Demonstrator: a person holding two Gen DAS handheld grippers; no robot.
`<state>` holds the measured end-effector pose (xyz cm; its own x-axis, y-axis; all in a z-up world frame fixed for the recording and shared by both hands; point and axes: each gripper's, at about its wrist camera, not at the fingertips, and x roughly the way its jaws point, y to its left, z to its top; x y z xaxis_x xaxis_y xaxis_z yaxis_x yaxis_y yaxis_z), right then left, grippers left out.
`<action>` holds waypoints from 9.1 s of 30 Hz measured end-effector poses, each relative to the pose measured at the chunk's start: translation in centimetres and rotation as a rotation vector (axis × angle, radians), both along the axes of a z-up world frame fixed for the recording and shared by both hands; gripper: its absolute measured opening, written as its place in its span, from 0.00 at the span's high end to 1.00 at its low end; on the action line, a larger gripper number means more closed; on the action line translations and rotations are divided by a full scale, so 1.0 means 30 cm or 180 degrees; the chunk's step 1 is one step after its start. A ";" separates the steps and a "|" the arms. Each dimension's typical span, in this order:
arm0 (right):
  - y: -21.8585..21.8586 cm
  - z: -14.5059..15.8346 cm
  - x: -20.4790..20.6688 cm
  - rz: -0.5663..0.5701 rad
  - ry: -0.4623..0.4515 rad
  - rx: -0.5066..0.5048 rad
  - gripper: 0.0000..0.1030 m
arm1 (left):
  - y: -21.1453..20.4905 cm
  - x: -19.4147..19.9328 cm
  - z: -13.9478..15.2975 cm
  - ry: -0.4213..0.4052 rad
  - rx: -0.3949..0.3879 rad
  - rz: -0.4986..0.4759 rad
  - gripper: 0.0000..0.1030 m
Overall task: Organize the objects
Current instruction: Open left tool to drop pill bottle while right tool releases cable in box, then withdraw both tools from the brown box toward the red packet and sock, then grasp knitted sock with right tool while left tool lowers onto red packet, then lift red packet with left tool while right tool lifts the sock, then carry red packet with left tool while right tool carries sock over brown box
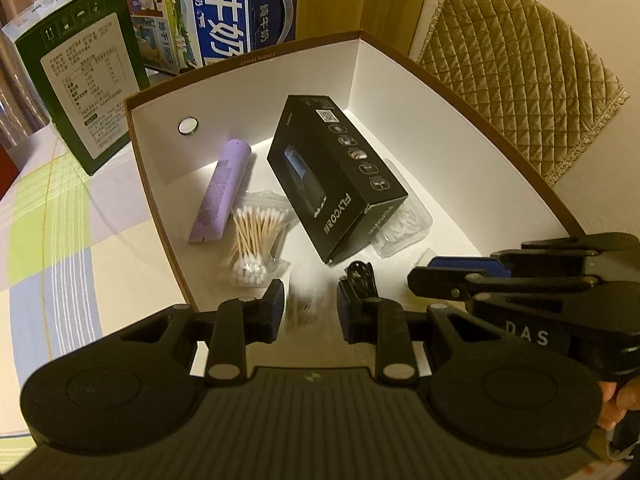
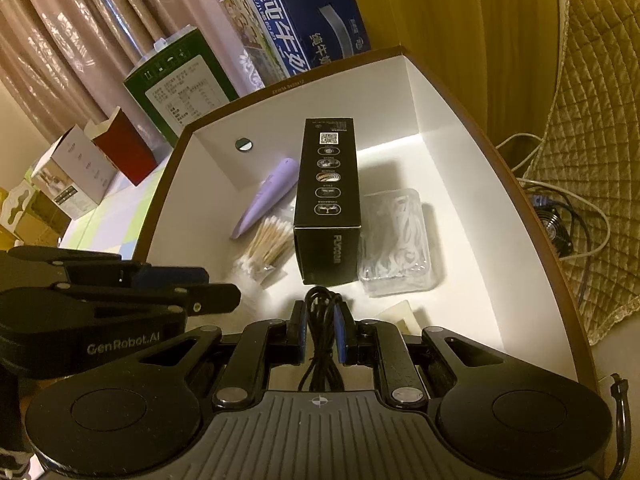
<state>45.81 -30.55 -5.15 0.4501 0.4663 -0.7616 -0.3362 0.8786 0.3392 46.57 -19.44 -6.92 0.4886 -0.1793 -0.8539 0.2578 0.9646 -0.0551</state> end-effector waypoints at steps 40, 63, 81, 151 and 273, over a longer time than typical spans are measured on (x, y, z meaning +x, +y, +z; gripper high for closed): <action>-0.087 0.204 -0.271 -0.0041 -0.0527 -0.0129 0.02 | 0.116 -0.276 0.230 -0.0325 -0.0192 0.0216 0.09; -0.042 0.237 -0.485 -0.0083 -0.0495 -0.0143 0.02 | 0.213 -0.524 0.244 -0.0230 -0.0243 0.0317 0.09; 0.180 0.195 -0.663 0.0209 -0.0307 -0.0207 0.02 | 0.419 -0.723 0.210 -0.0092 -0.0239 0.0510 0.09; 1.025 -0.255 -0.722 0.2122 -0.0913 -0.0891 0.88 | 1.134 -0.906 -0.099 0.0427 -0.0012 0.1646 0.09; 0.236 0.250 -0.612 0.0287 -0.0909 -0.0087 0.73 | 0.500 -0.658 0.219 -0.0423 -0.0364 0.0270 0.80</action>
